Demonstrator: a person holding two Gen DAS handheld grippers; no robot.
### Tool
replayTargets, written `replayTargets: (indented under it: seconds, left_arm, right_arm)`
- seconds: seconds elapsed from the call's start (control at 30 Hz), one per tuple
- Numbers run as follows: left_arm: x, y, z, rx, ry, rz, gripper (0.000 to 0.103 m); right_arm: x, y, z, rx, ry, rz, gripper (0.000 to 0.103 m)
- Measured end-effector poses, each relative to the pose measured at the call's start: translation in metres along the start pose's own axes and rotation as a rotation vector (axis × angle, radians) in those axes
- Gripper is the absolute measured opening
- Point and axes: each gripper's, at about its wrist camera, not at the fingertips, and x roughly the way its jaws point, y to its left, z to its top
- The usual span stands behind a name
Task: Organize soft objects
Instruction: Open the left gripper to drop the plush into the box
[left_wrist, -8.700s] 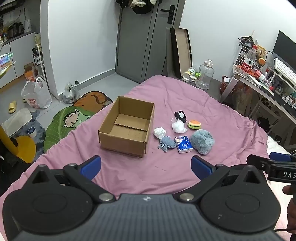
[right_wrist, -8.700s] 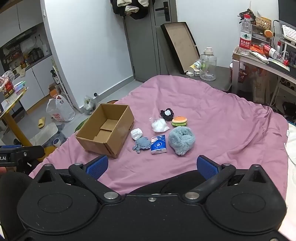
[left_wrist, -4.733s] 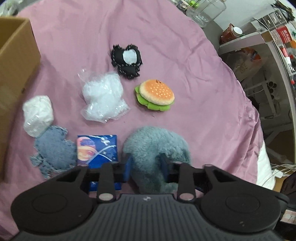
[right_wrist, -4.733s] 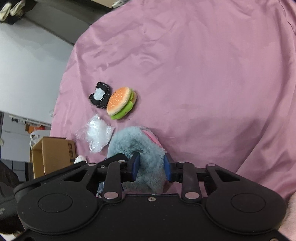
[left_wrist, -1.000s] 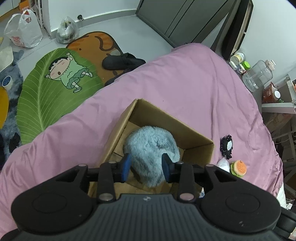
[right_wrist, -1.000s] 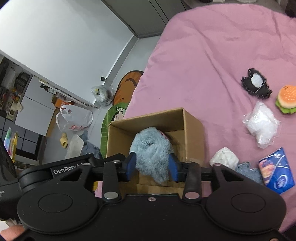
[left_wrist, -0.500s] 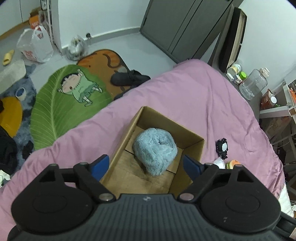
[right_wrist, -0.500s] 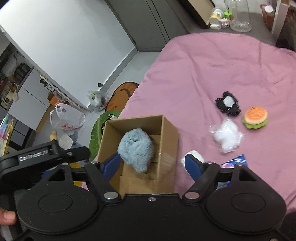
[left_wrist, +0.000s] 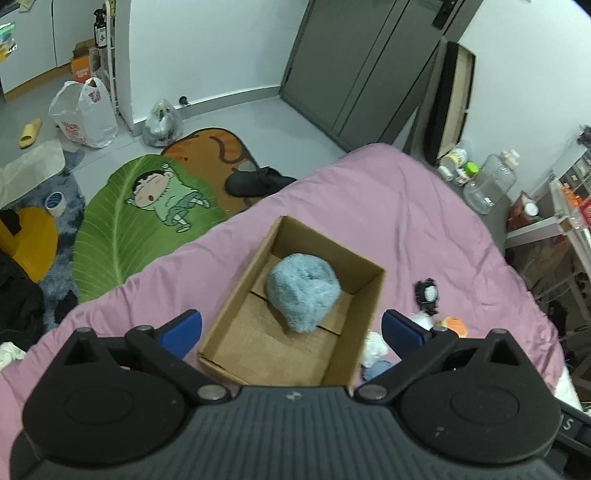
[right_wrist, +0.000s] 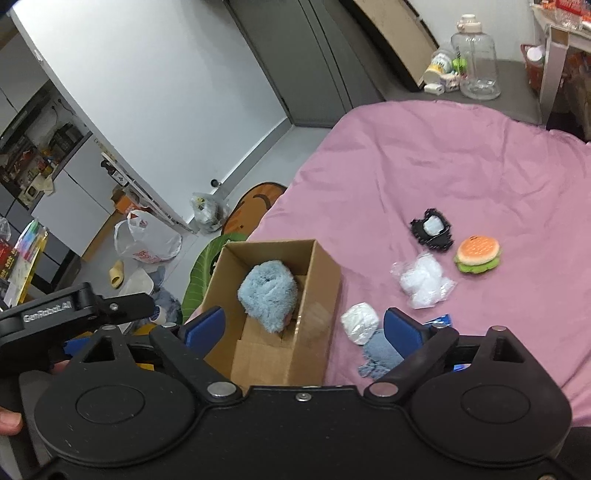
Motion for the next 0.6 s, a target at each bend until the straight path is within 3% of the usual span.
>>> replayTargets:
  seconds: [0.1, 0.37, 0.6]
  left_arm:
    - [-0.009, -0.006, -0.006, 0.022, -0.014, -0.004, 0.103]
    - [-0.025, -0.019, -0.021, 0.049, -0.035, 0.005, 0.103]
    - [-0.040, -0.031, -0.034, 0.061, -0.047, 0.001, 0.103]
  right_arm:
    - [-0.013, -0.005, -0.002, -0.006, -0.034, -0.002, 0.099]
    - [-0.041, -0.010, -0.007, -0.086, -0.084, -0.042, 0.101]
    - [-0.064, -0.014, -0.011, -0.129, -0.091, 0.033, 0.101]
